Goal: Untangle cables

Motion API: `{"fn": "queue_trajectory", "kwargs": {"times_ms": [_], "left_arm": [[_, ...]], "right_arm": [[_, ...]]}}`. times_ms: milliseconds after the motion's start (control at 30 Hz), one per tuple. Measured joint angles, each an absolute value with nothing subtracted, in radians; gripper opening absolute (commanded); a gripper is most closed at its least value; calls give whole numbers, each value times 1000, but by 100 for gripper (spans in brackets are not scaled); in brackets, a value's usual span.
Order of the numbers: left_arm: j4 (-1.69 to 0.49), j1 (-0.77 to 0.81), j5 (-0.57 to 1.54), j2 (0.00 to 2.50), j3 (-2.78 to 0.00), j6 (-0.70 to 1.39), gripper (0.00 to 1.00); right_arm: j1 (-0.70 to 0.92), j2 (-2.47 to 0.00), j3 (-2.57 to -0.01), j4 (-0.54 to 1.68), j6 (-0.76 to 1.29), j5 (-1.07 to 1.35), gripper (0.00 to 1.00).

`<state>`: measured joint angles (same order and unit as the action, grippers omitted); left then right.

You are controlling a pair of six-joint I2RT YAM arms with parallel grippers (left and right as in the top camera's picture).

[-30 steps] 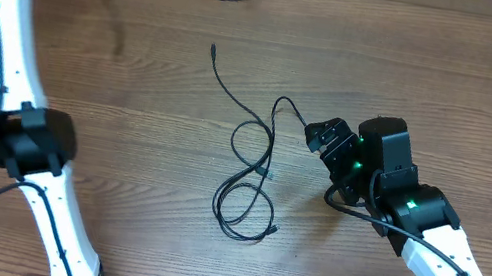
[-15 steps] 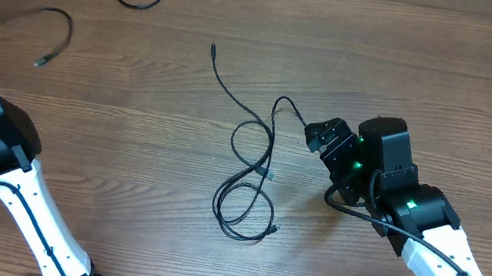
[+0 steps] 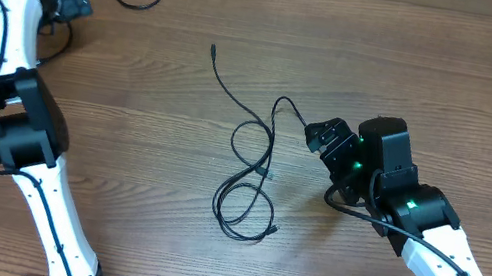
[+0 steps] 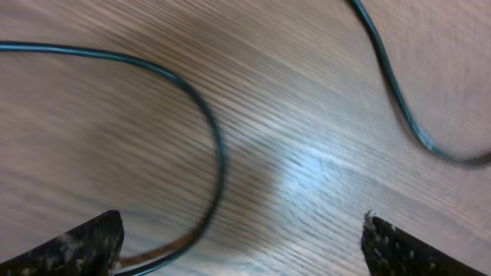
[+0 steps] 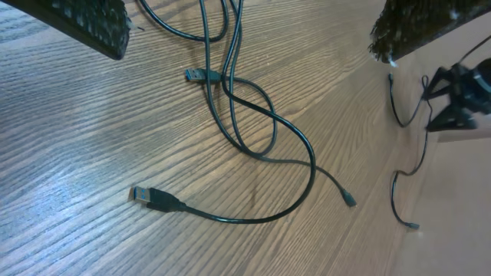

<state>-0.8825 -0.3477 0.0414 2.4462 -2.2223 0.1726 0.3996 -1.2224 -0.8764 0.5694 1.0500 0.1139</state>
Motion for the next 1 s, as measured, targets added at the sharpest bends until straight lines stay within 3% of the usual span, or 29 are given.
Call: {"fn": "queue_trajectory", "kwargs": {"times_ms": [100,167,267,367,467,533,600,633,700,800,1000], "left_arm": [[-852,-313,23,2446,-2147,87,94],[-831,-313,17,2446,-2114,64,82],[-810,-330,14,2446,-2058,6,80],[-801,-353,11,2446,-2037,-30,69],[-801,-369,15,2446,-2037,-49,47],[-804,-379,28,2446,-2034,-61,43],[-801,-388,56,2446,-2024,-64,31],[-795,-391,61,2442,-2016,-67,18],[-789,-395,69,2436,-2004,-71,4],[-773,-396,112,2431,-1994,-58,4],[-532,-396,423,2432,-2003,267,4]], "right_arm": [[400,-1222,-876,570,1050,114,100],[400,-1222,-876,569,1050,114,100],[400,-1222,-876,569,1050,114,100],[400,-1222,-876,569,1050,114,100],[400,-1222,-876,569,1050,114,100],[400,-1222,-876,569,1050,114,100],[400,-1222,-876,569,1050,114,100],[400,-1222,-876,569,1050,114,100],[400,-1222,-876,569,1050,114,100],[400,-1222,-876,570,1050,114,100],[400,-1222,-876,569,1050,114,100]]}}
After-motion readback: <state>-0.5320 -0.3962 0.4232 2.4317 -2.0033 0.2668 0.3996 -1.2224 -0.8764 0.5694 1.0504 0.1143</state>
